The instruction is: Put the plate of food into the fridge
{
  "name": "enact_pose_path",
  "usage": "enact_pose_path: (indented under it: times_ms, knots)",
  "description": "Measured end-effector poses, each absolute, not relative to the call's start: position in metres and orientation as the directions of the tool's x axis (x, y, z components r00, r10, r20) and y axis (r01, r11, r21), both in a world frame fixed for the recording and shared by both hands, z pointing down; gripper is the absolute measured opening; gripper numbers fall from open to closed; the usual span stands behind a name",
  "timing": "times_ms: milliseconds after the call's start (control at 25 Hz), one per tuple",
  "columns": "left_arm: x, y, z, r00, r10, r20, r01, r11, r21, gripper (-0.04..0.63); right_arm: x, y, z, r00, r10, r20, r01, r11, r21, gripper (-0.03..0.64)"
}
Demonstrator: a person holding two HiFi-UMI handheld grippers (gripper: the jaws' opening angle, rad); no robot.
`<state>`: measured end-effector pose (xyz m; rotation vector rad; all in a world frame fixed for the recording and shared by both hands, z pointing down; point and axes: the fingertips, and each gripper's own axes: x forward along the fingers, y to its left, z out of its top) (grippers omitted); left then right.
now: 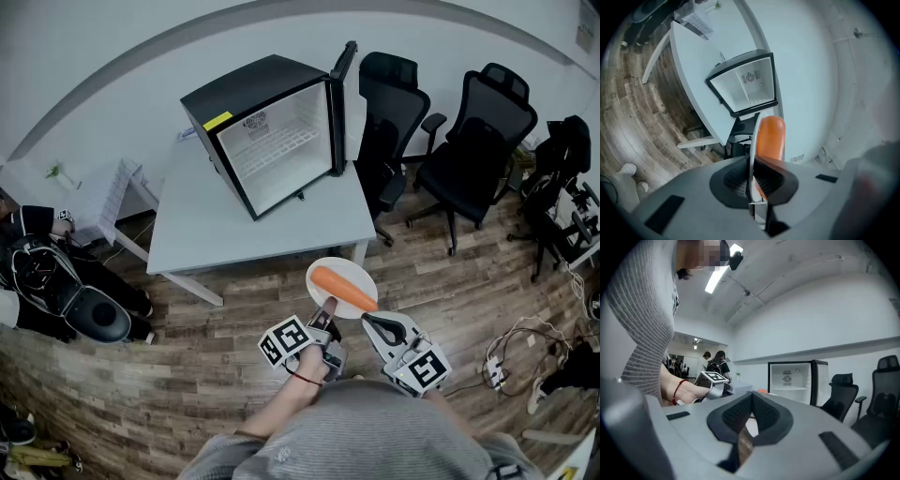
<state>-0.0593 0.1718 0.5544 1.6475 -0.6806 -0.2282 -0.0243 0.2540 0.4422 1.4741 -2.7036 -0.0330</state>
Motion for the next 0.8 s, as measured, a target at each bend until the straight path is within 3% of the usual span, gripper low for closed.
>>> enact_pose_path:
  times_ms: [600,800]
  knots:
    - [-0.0587,0.1716,0.5553,0.811,-0.541,0.222,-0.286,-0.036,0.958,0.031,-0.0292,0.2499,0.4416,-0.537,-0.842,0.047,-0.841,0.539,0.049,0.012]
    - [-0.0608,0.1706,0.5559,0.812,-0.539,0.223,-0.284,-0.031,0.958,0.031,-0.0291,0.2488,0.4337,-0.534,-0.845,-0.005,-0.845,0.534,0.006,0.014]
